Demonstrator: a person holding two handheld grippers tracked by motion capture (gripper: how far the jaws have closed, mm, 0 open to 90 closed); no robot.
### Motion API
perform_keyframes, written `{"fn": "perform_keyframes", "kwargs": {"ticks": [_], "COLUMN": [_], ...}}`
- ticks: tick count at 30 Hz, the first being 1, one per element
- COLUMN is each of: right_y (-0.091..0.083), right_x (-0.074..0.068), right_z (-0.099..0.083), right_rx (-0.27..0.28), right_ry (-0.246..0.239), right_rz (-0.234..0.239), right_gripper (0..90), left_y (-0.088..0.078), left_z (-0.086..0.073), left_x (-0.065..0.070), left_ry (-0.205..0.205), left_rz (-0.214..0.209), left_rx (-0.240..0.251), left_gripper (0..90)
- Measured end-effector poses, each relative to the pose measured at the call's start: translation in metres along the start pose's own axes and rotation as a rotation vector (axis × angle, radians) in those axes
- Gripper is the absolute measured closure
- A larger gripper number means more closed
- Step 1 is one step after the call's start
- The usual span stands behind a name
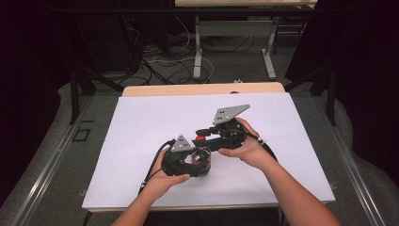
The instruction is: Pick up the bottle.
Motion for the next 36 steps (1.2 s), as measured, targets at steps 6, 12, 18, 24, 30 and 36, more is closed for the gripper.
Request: {"fn": "perform_keyframes", "kwargs": {"ticks": [6,12,18,24,30,36], "right_y": [-0.002,-0.003,-0.004,-0.004,0.001,0.002], "right_x": [0.002,0.003,0.002,-0.003,-0.009,-0.013], "right_z": [0.000,0.000,0.006,0.001,-0.003,-0.003], "right_rx": [-0.057,-0.066,0.016,0.019,0.033,0.038], "right_ry": [-0.060,-0.049,0.012,0.045,0.094,0.114], "right_rz": [0.085,0.078,-0.054,-0.183,-0.262,-0.334], "right_gripper": [61.3,60.3,47.5,45.1,44.9,44.6], "left_y": [0.001,0.001,0.001,-0.001,0.000,0.000], "left_z": [0.001,0.001,-0.001,0.000,0.000,0.000], "left_x": [0.001,0.000,-0.004,-0.008,-0.007,-0.005], "left_ry": [0.013,0.019,-0.004,0.005,0.002,-0.001], "left_rz": [-0.007,0.001,0.016,0.031,0.032,0.033], "left_rx": [0.006,0.009,-0.002,0.001,0.004,-0.003], "left_gripper": [30.5,30.5,30.5,30.5,30.4,30.4]}}
Point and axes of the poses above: each handheld gripper's, and its own axes: y roughly forward along the jaws, z roughly out of its top, x roughly to its right, the point moved 8 cm from there along y, roughly forward along the jaws, and after that the axes turned 8 degrees about y, right-handed, at the moved point
